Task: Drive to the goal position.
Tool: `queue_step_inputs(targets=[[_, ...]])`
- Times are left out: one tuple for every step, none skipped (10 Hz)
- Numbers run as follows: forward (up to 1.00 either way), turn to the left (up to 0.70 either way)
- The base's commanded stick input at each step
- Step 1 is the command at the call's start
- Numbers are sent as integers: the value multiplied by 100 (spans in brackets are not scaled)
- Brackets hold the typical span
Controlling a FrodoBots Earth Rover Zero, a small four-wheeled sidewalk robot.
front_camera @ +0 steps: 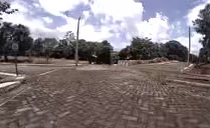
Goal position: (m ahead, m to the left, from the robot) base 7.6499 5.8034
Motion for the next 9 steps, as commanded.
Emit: queue_step_inputs(targets=[[100,0],[100,0],[100,0],[100,0],[100,0],[100,0],[100,0],[100,15],[100,9]])
